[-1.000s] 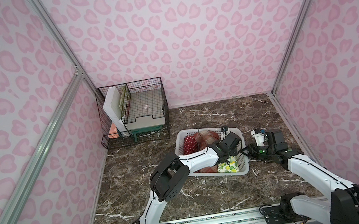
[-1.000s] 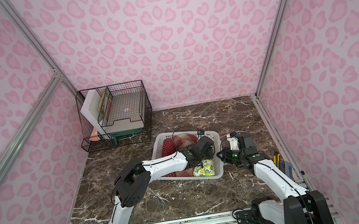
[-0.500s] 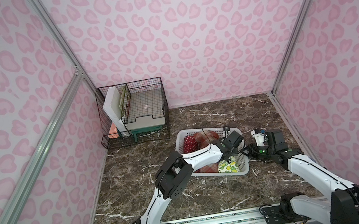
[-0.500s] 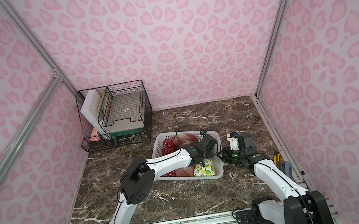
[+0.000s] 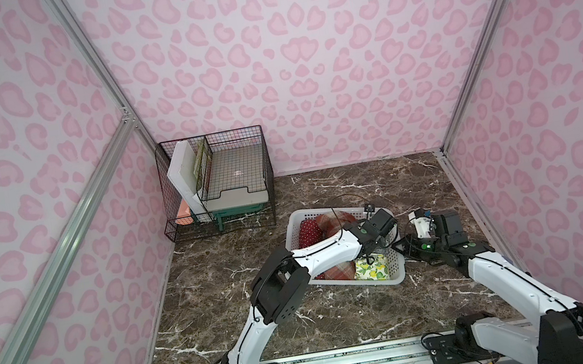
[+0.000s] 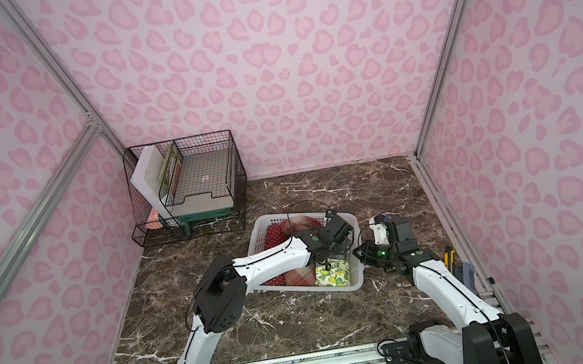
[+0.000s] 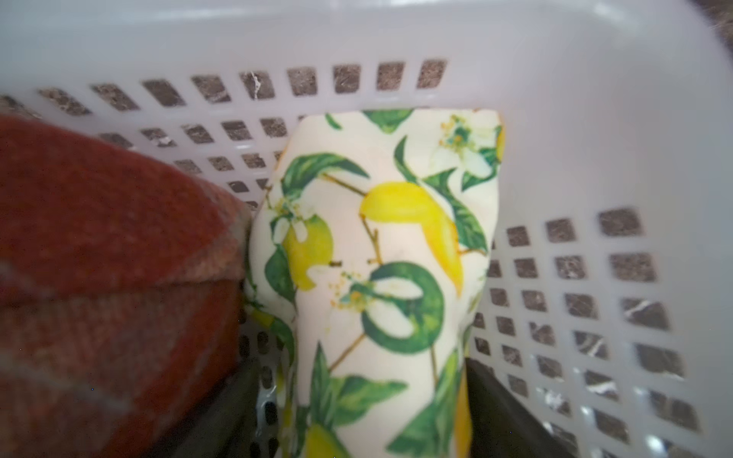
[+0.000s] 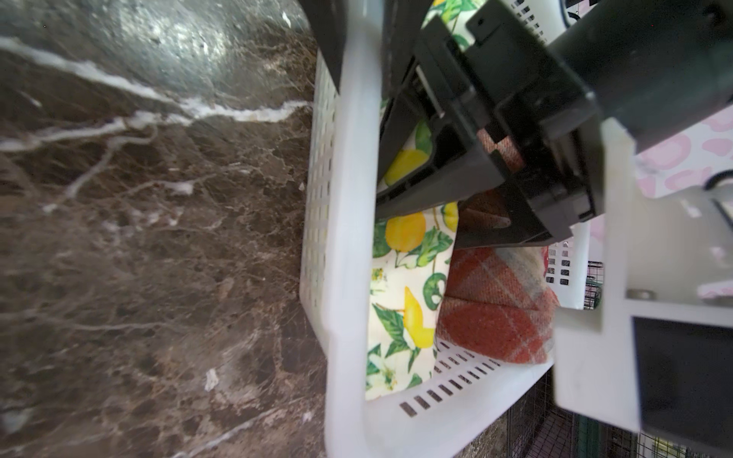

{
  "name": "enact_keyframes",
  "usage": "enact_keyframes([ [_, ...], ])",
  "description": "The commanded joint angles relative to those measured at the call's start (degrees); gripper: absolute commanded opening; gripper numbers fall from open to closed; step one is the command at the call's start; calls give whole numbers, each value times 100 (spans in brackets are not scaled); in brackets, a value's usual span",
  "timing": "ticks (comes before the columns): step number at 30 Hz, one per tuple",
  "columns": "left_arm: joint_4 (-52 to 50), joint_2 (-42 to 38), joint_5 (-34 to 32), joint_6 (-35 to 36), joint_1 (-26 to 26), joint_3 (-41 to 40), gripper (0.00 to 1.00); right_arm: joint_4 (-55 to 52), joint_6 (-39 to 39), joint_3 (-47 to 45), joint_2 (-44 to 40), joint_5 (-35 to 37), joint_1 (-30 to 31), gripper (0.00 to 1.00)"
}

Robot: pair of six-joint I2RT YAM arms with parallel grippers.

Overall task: Roll up the skirts
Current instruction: Place the skirt in the basket.

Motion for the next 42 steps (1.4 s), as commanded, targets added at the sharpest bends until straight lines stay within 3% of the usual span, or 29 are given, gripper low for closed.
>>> enact_keyframes([
  [1,-161,-85,78,172,1,35,99,-724,-406,-62,32,554,1,0],
  [12,-404,-320,-72,348,-7,157,98,-786,-448,-29,-15,625,1,0],
  [18,-696,72,-90,251,10,421,99,-1073,-579,15,-466,790,120,42],
  [25,-629,74,-65,208,54,430,99,-1222,-310,-23,-1107,1369,1117,60],
  [36,-425,-37,201,147,80,322,99,-516,204,-176,-405,2313,1917,69],
  [40,-256,-88,390,133,106,247,99,-506,311,-257,-74,2693,2090,69],
  [42,-216,-127,459,167,124,248,99,-640,350,-220,87,2886,2118,63],
])
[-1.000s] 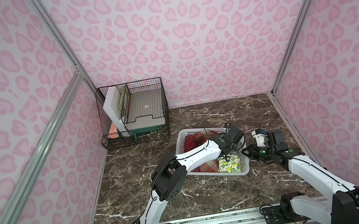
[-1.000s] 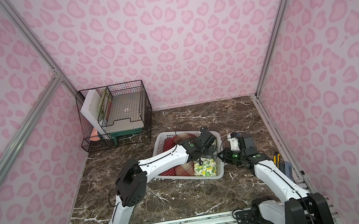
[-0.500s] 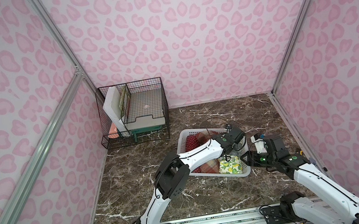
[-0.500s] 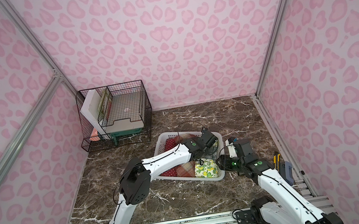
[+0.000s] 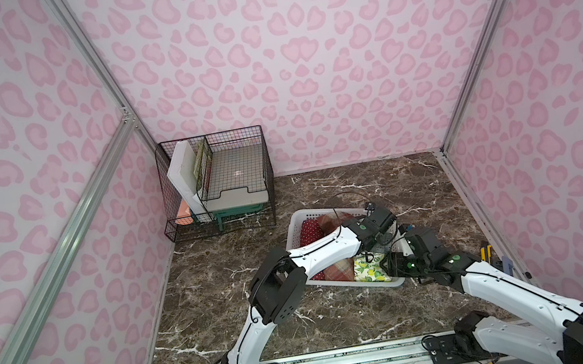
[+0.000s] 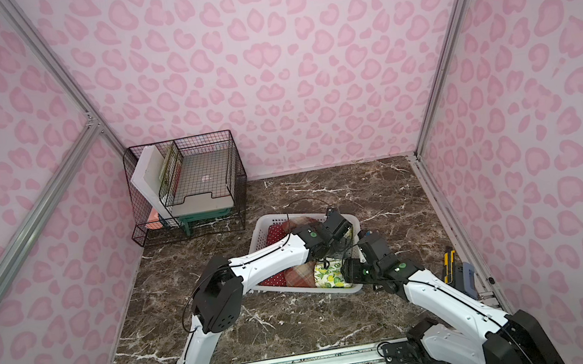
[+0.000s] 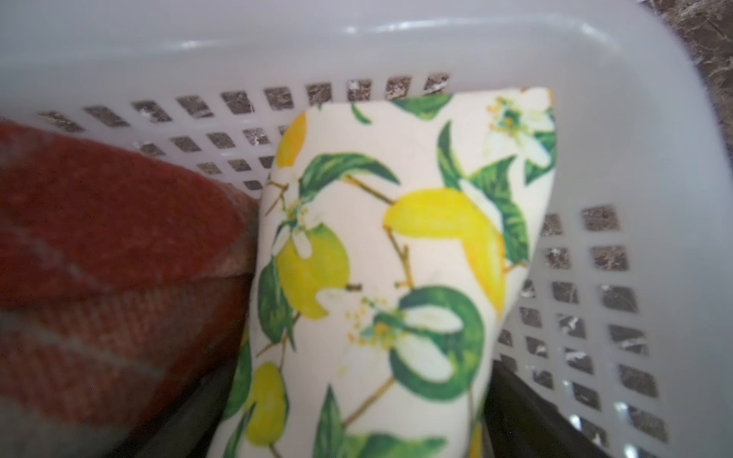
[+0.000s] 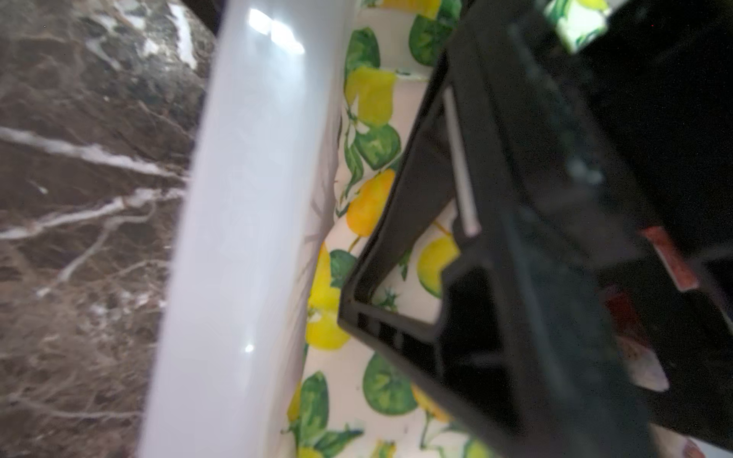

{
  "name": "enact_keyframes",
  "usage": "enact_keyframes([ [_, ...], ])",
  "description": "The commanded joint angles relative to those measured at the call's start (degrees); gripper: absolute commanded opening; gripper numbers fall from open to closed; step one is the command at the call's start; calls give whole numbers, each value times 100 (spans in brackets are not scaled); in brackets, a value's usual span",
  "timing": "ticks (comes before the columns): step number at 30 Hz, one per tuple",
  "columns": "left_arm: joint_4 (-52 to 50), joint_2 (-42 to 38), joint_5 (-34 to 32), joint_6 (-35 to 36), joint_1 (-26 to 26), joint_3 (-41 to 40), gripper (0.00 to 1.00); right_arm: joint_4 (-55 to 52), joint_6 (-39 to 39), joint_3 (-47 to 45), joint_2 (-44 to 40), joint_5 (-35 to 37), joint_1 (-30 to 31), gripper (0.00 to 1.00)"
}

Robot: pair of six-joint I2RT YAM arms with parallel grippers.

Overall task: Roll up the skirts
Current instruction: Place the skirt in the basket.

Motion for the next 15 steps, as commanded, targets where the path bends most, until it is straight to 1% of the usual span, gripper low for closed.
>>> enact_keyframes([
  [1,247,-138,222,6,34,-2,99,-262,79,-55,227,619,59,60],
  [3,298,-174,312,58,57,12,99,-325,78,-37,317,650,60,57],
  [8,274,-201,474,99,126,158,99,-505,-29,90,643,782,79,52],
  [12,190,-252,371,124,170,153,99,-536,-81,162,835,804,164,47],
  [15,154,-295,479,167,268,188,99,-499,-144,149,973,736,177,42],
])
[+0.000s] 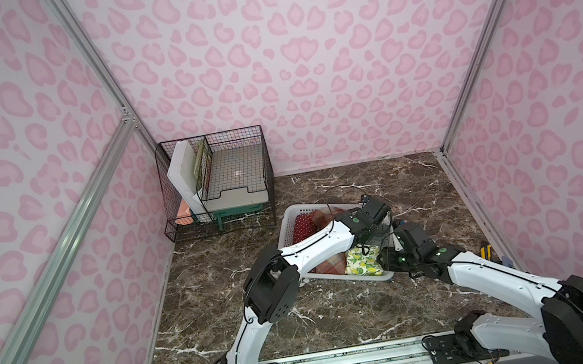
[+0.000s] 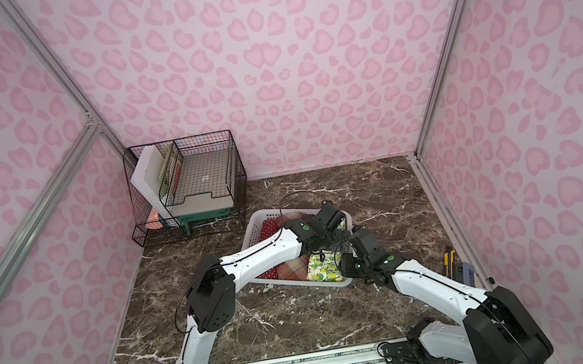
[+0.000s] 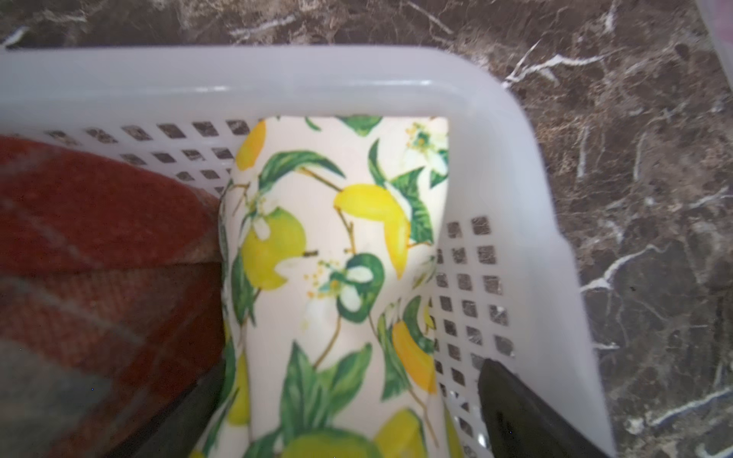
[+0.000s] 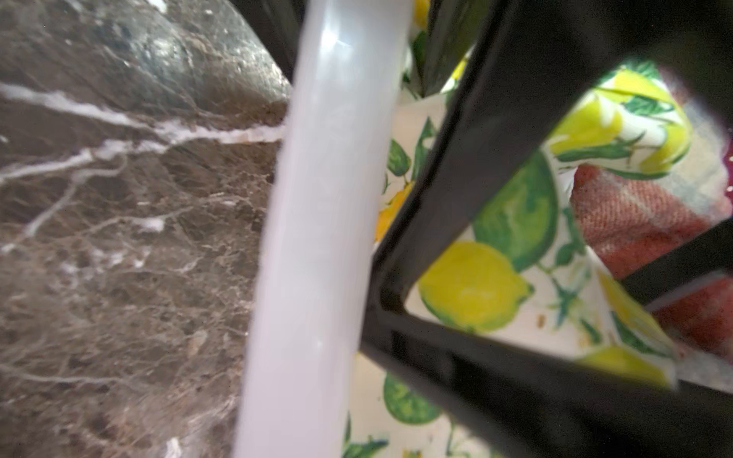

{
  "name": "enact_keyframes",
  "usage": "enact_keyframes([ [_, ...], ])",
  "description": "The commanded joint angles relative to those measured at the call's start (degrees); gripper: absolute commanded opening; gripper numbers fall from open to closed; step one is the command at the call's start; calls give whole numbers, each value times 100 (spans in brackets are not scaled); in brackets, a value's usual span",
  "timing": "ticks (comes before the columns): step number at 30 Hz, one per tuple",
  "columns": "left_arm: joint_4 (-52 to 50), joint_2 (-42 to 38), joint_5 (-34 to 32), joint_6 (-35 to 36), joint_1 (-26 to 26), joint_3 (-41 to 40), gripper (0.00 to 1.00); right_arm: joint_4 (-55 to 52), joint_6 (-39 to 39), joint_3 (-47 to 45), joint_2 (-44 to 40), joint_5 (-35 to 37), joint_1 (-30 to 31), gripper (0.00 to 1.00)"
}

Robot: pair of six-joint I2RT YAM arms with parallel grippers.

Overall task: Roll up the skirts
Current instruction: Place the skirt in the basket, then reset both arms

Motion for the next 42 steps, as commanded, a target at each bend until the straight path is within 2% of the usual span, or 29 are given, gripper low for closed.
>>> enact_keyframes([
  [1,120,-82,244,88,107,65,98,-764,-297,-127,246,493,31,39],
  [8,-33,-201,275,285,255,201,98,-808,-301,-114,364,559,47,37],
  [15,-263,-396,-55,506,367,343,98,-942,-247,47,340,572,90,39],
  [20,-825,-440,-855,513,403,451,98,-1201,-223,354,227,651,187,41],
  [25,-771,-980,-1230,535,423,78,98,-1410,-135,719,102,625,409,55],
  [30,-891,-1545,-1059,512,456,-111,99,-1641,-247,1341,-239,411,474,65],
  [34,-835,-2321,-1195,517,479,-779,99,-1943,-281,1689,-577,667,430,68],
  [36,-793,-2803,-1220,505,538,-1276,98,-1910,-431,1652,-747,824,199,68],
  [39,-791,-3561,-1213,313,793,-2169,99,-1928,-775,1662,-847,626,-312,67],
  [42,-764,-4596,-1409,222,1015,-3268,97,-1905,-1096,1736,-987,721,-358,66],
])
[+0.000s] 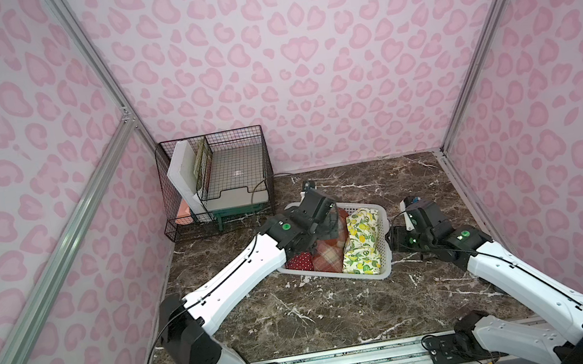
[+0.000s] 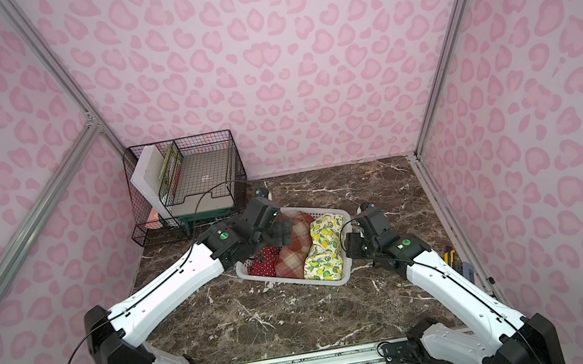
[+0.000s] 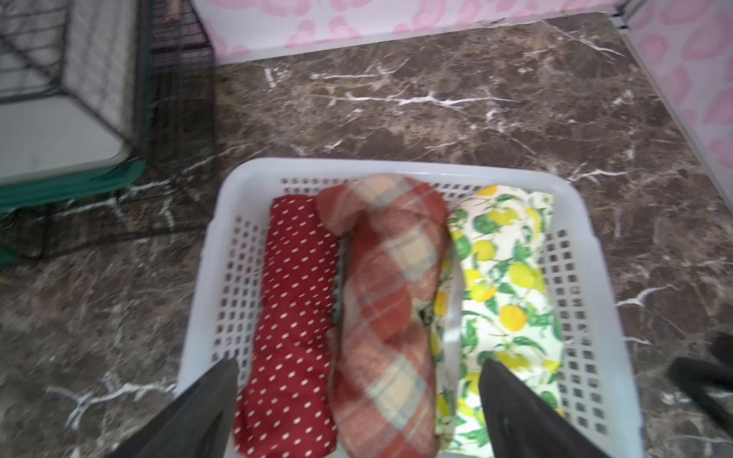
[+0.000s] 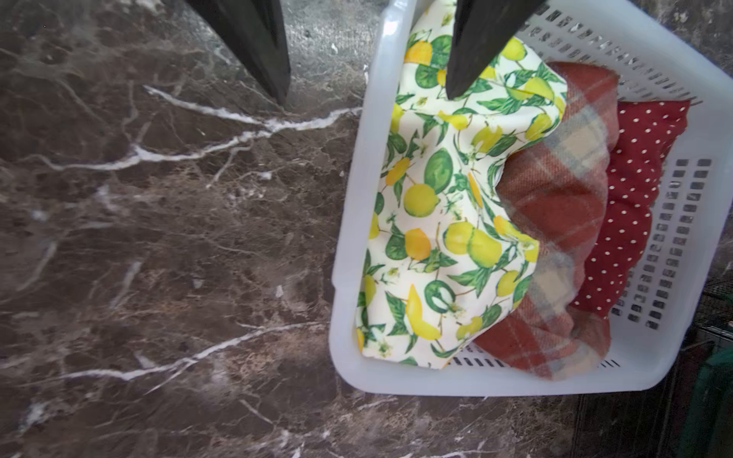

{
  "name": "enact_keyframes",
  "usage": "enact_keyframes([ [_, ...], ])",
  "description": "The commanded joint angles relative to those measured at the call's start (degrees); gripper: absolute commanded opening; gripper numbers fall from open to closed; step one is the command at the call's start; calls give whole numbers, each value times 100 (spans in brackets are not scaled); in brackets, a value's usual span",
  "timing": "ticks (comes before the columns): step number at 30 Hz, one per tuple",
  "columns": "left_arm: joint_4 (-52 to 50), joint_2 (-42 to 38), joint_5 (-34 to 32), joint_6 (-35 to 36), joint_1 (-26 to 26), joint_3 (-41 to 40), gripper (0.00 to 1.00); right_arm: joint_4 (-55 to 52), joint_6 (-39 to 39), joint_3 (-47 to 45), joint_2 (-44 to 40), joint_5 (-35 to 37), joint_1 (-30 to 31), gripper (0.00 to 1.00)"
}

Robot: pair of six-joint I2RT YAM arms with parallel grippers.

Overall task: Roll up the skirts
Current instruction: Reset both arms

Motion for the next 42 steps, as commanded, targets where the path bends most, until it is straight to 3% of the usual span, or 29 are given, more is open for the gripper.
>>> enact_keyframes([
  [1,-35,-973,-469,-138,102,-799,98,72,-582,120,-196,-10,-48,66],
  [3,-179,-1742,-882,-140,149,-1118,97,328,-826,280,-394,64,-46,69],
  [7,130,-2911,-2451,295,476,-1696,91,1610,-1487,208,-881,1042,-43,76],
  [8,304,-3059,-2907,326,575,-1793,96,2049,-1780,125,-937,1249,-34,93],
  [9,489,-3143,-3087,302,643,-1842,96,2416,-1799,51,-935,1610,-22,99],
  [11,1211,-3173,-3170,421,759,-2092,84,3301,-1528,-260,-767,2464,-50,99],
  [12,1369,-3072,-3283,567,821,-2188,96,3503,-1568,-331,-647,2675,-71,99],
  [13,1350,-2857,-3339,1125,885,-2143,98,3711,-1852,-382,-481,2861,-72,99],
  [15,715,-2341,-3924,1108,1036,-1837,98,3791,-2493,-323,-55,2904,-93,99],
  [16,553,-2202,-3834,937,1180,-1800,98,3699,-2574,-208,184,2928,-161,99],
  [17,800,-2260,-3324,957,1409,-1899,98,3623,-2741,-113,442,2568,-354,99],
  [20,2397,-2795,-1818,1335,2125,-2676,98,3689,-2605,-80,878,503,-1340,99],
  [22,3169,-2894,-817,1335,2886,-3046,98,4086,-2561,-269,972,-391,-1826,99],
  [24,3410,-2764,308,1399,3607,-3142,98,4699,-2932,-598,943,-482,-1945,99],
  [25,3608,-2698,487,1544,3824,-3253,98,4858,-3057,-685,938,-480,-1974,99],
  [28,3791,-2554,596,1922,4310,-3503,99,4860,-2890,-638,954,-605,-2258,99],
  [33,4328,-1917,376,2033,4155,-4076,98,5992,-2282,-1217,972,-2044,-3087,99],
  [35,5414,-1886,-151,1904,3997,-4814,99,6183,-2249,-1292,1043,-2190,-3199,99],
  [38,7131,-1415,-201,1752,4045,-5842,99,6242,-2261,-1259,1285,-2512,-3358,99],
  [40,7114,-1186,288,2014,4086,-5679,98,6386,-2341,-1407,1267,-2400,-3407,99],
  [42,6965,-810,309,2277,4108,-5347,99,6388,-2695,-1523,1212,-2368,-3421,99],
])
